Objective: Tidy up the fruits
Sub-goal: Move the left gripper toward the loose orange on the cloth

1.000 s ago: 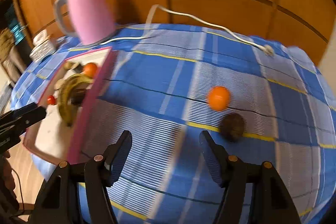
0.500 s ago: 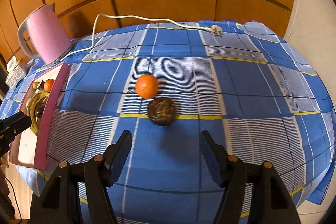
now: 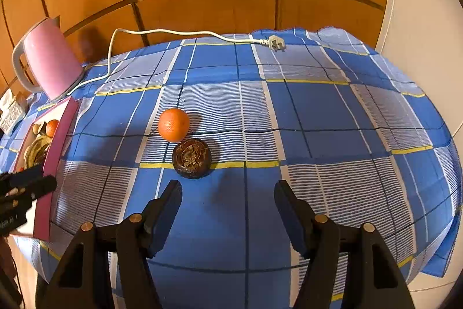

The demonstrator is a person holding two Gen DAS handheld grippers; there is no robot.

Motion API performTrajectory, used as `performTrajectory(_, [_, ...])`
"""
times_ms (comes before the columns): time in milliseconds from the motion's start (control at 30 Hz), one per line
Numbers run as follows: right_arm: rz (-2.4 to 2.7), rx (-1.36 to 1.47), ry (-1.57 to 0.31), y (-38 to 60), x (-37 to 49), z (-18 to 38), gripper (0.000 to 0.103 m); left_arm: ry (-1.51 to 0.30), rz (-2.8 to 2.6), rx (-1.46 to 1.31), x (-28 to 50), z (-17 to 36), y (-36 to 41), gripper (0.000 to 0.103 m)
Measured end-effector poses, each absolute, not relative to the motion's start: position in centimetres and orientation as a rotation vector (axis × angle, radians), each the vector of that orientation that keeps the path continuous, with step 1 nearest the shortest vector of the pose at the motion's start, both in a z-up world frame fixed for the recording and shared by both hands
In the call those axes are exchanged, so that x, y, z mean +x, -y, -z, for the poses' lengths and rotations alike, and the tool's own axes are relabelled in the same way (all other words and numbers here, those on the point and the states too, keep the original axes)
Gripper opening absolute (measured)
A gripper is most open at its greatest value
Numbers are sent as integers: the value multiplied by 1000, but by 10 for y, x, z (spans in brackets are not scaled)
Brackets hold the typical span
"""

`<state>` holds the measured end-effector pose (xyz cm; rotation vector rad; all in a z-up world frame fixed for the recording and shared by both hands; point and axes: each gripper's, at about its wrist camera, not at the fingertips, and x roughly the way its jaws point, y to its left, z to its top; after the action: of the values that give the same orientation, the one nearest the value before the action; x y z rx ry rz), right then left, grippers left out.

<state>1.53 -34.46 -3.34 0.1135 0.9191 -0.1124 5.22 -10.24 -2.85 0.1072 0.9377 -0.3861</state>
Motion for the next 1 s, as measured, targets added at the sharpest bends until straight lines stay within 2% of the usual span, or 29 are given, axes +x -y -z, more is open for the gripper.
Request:
performTrajectory(567, [144, 147, -925, 364, 2, 40, 67, -986, 436, 132, 81, 38, 145, 53])
performTrajectory(767, [148, 159, -929, 372, 0, 42, 67, -939, 468, 188, 82, 28, 174, 53])
performTrajectory(867, [140, 161, -936, 373, -1, 45, 67, -918, 489, 212, 82, 23, 187, 57])
performTrajectory(1000, [133, 145, -943, 371, -3, 47, 67, -907, 508, 234, 85, 20, 202, 57])
